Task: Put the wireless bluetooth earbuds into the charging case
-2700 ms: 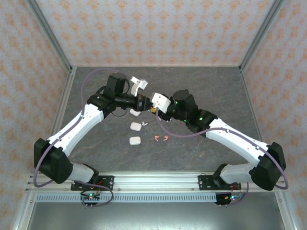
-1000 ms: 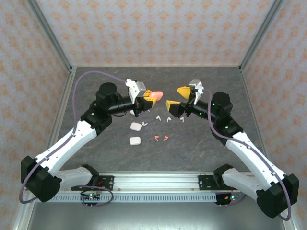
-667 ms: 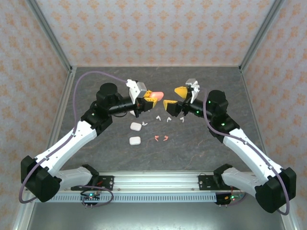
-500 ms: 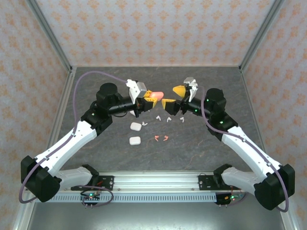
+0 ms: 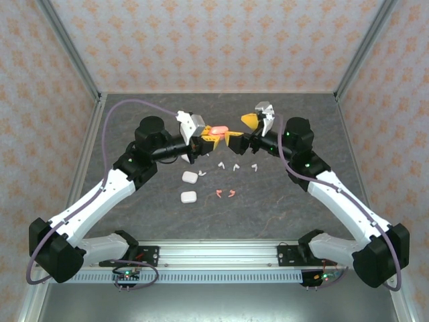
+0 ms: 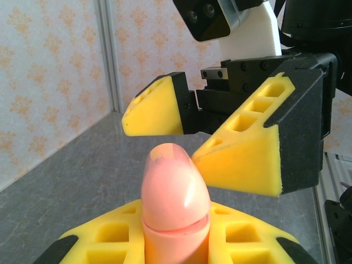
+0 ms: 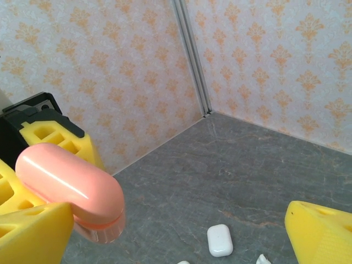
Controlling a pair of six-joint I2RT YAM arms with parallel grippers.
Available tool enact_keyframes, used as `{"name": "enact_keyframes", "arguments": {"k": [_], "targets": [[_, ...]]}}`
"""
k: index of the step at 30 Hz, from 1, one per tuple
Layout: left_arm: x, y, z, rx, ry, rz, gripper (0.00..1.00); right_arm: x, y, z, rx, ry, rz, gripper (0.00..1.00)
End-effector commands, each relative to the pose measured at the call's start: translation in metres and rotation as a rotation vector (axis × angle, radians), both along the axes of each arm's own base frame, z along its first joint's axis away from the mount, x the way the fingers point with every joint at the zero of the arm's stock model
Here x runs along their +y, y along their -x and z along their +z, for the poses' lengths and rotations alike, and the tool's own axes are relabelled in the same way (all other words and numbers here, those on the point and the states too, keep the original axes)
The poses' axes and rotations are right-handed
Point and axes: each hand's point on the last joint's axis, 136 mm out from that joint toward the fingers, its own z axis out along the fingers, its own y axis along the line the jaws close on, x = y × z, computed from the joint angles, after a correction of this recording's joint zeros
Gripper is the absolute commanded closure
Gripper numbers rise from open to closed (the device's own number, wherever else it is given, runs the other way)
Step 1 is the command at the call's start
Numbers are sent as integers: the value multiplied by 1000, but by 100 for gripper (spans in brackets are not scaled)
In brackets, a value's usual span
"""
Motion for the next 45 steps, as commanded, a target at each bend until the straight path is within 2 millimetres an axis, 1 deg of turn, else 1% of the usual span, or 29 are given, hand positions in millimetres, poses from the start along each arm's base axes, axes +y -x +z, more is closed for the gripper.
{"name": "enact_keyframes", "arguments": {"k": [1, 7, 11, 16, 18, 19, 20, 22, 25, 29, 31, 35, 38, 41, 45], "targets": [[-4, 12, 14, -54, 7, -41, 100, -1, -6, 22, -60, -4, -33, 1], [-3, 12, 12, -48, -1, -36, 100, -1, -10, 26, -53, 12, -34, 1], [-1, 12, 10, -49, -11, -22, 100, -1, -3, 32, -57, 2, -7, 1], [5, 9, 7, -60, -26, 24, 100, -16, 10, 38, -45, 6, -34, 1], [9, 8, 6, -63, -31, 45, 100, -26, 12, 34, -6, 17, -76, 0], [11, 8, 6, -65, -30, 55, 100, -28, 13, 29, 22, 30, -89, 0], [13, 8, 4, -63, -33, 66, 100, -32, 14, 21, 57, 46, -103, 1], [18, 8, 3, -68, -32, 98, 100, -35, 16, 2, 142, 80, -121, 6], [29, 10, -2, -75, -34, 153, 100, -40, 19, -38, 293, 117, -146, 16], [40, 17, -8, -63, -37, 185, 100, -43, 28, -100, 490, 159, -169, 28], [43, 22, -10, -51, -38, 187, 100, -38, 35, -127, 554, 183, -154, 33], [48, 29, -10, -48, -26, 196, 100, -23, 44, -181, 641, 271, -110, 41], [51, 31, -6, -56, -17, 201, 100, -6, 45, -213, 691, 354, -66, 46], [51, 33, -2, -60, -7, 198, 100, 17, 45, -234, 707, 433, -3, 50], [51, 34, 1, -58, 3, 197, 100, 43, 42, -257, 714, 514, 61, 52]]}}
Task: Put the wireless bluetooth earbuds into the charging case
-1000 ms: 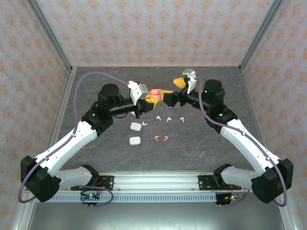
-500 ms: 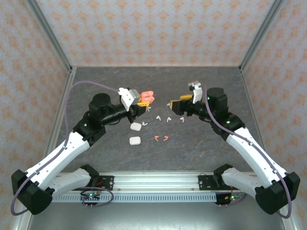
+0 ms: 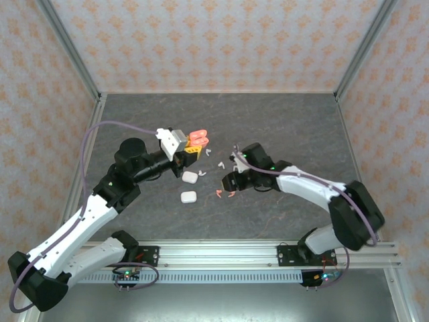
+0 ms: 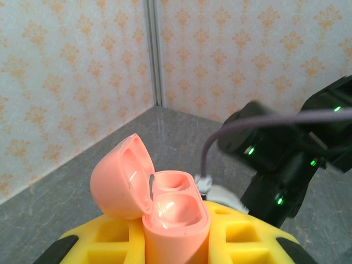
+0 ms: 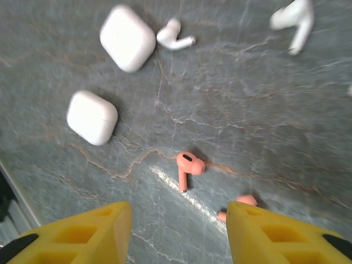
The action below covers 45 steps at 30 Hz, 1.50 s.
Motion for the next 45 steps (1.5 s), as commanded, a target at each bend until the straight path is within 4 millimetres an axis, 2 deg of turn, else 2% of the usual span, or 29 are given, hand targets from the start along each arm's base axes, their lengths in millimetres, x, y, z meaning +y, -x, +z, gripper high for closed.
{"name": "enact_keyframes", "arguments": {"k": [1, 9, 18, 33, 45], "targets": [[2, 3, 7, -2, 25, 12, 100, 23, -13, 2, -61, 7, 65, 53], [2, 1, 6, 3, 28, 19, 100, 47, -22, -29, -21, 91, 133, 54], [3, 1, 4, 9, 23, 23, 100, 43, -12, -55, 48, 202, 188, 57], [6, 0, 2, 8, 7, 37, 100, 18, 14, -64, 127, 289, 220, 61], [8, 1, 6, 4, -5, 44, 100, 24, 4, -67, 111, 283, 187, 81]]}}
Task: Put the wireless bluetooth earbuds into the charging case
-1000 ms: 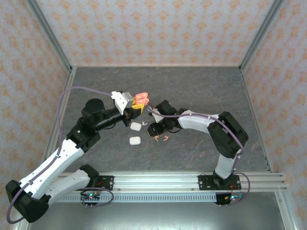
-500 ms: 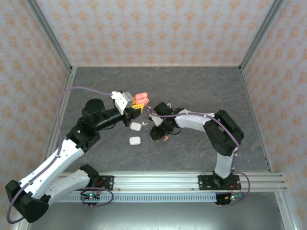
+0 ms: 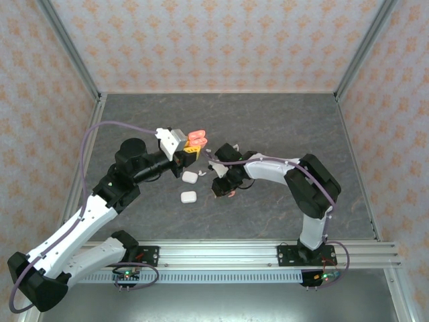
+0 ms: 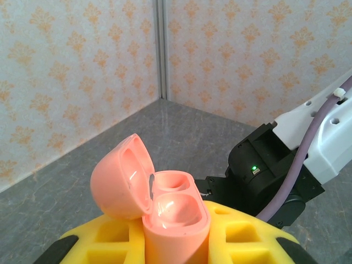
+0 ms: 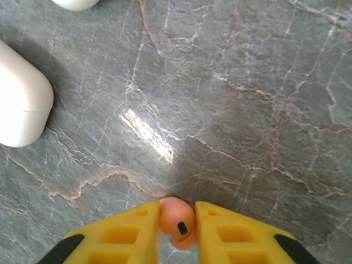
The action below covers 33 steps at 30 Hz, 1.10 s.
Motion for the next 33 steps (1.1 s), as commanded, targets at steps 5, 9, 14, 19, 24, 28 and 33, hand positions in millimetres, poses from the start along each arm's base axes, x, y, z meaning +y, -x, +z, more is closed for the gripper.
{"name": "enact_keyframes", "arguments": {"k": [5, 9, 14, 19, 24, 28, 33], "targets": [[4, 4, 15, -39, 3, 14, 100, -5, -5, 19, -71, -2, -39, 83], [3, 3, 16, -38, 15, 13, 100, -5, -16, 59, -189, -78, -83, 83], [0, 0, 12, -29, 34, 8, 100, -15, -29, 128, -392, -185, -164, 83], [-6, -5, 8, -14, 42, -3, 100, -33, -33, 204, -602, -303, -230, 82], [-11, -9, 6, -3, 49, -18, 100, -47, -28, 273, -772, -417, -252, 83], [-15, -10, 4, 6, 54, -35, 100, -49, -20, 321, -869, -514, -230, 83], [-18, -10, 3, 9, 59, -49, 100, -40, -13, 363, -938, -628, -171, 83]]}}
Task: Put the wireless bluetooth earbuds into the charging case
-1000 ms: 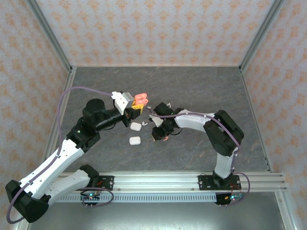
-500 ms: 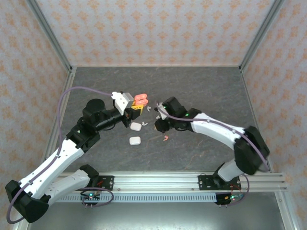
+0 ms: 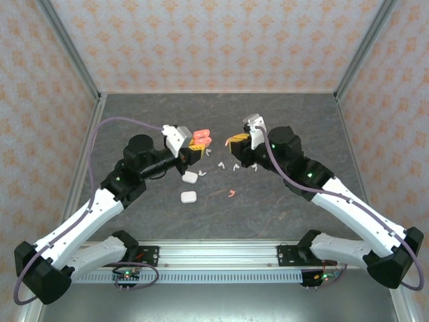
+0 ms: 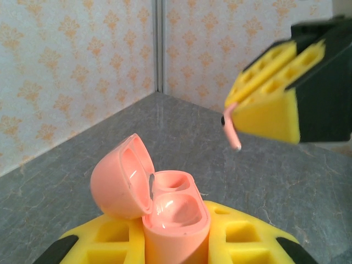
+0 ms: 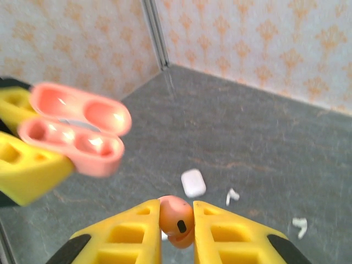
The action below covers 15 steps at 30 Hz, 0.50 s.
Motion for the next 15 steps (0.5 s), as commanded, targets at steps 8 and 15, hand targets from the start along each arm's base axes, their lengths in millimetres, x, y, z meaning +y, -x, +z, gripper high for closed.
{"name": "enact_keyframes", "arguments": {"k": [8, 15], "targets": [[-12, 7, 12, -22, 55, -78, 100, 32, 11, 67, -180, -117, 158, 83], [-16, 7, 12, -16, 60, -93, 100, 55, 16, 63, -189, -87, 220, 83]]}}
